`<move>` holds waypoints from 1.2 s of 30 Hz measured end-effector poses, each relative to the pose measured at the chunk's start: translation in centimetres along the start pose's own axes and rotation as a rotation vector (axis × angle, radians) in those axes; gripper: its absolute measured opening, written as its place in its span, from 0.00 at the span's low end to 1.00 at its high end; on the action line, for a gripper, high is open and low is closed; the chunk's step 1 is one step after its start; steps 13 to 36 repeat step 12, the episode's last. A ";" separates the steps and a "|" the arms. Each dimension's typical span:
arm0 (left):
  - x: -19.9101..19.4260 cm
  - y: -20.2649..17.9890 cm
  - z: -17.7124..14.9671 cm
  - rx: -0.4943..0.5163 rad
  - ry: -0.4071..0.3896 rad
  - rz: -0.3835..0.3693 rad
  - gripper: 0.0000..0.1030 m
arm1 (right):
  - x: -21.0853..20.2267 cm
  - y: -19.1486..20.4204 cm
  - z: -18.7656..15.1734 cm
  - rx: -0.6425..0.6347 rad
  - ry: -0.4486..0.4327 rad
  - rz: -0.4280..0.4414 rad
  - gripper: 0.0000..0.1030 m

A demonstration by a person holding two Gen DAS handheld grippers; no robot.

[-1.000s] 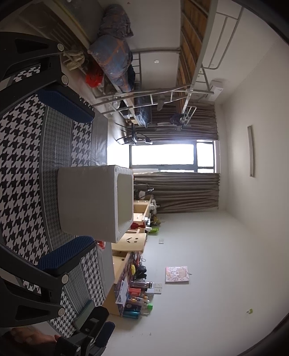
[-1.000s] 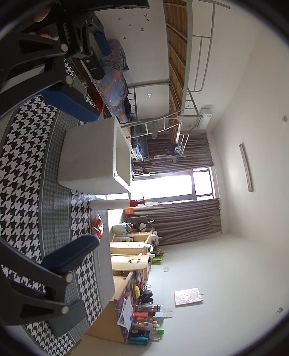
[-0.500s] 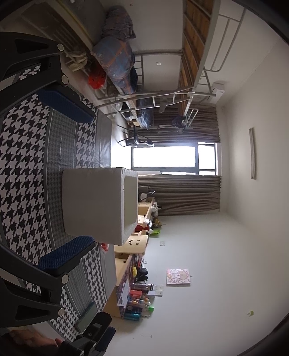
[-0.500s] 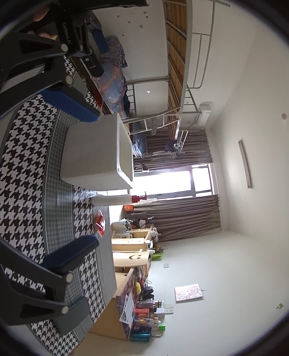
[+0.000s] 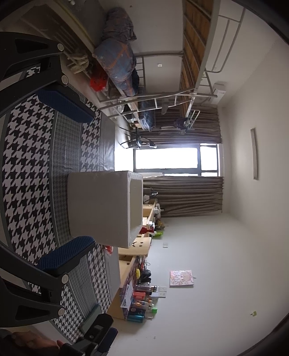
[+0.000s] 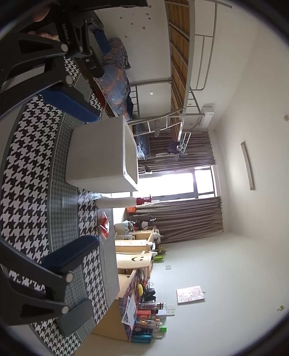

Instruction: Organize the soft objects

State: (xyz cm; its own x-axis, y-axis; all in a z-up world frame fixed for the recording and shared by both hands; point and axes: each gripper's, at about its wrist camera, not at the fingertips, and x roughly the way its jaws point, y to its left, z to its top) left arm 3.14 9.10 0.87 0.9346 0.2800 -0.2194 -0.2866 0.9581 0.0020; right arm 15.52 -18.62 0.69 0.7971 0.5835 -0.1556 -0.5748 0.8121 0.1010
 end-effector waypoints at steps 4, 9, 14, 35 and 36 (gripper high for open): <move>0.1 -0.1 -0.2 0.001 0.014 -0.012 0.99 | -0.1 0.0 0.0 0.002 -0.004 0.003 0.99; 0.0 -0.1 -0.3 -0.002 0.015 -0.015 0.99 | -0.1 0.0 0.2 0.010 0.002 0.012 0.99; 0.1 -0.2 -0.3 -0.002 0.015 -0.012 0.99 | 0.0 0.1 0.3 0.007 0.004 0.009 0.99; 0.1 -0.2 -0.3 -0.002 0.015 -0.012 0.99 | 0.0 0.1 0.3 0.007 0.004 0.009 0.99; 0.1 -0.2 -0.3 -0.002 0.015 -0.012 0.99 | 0.0 0.1 0.3 0.007 0.004 0.009 0.99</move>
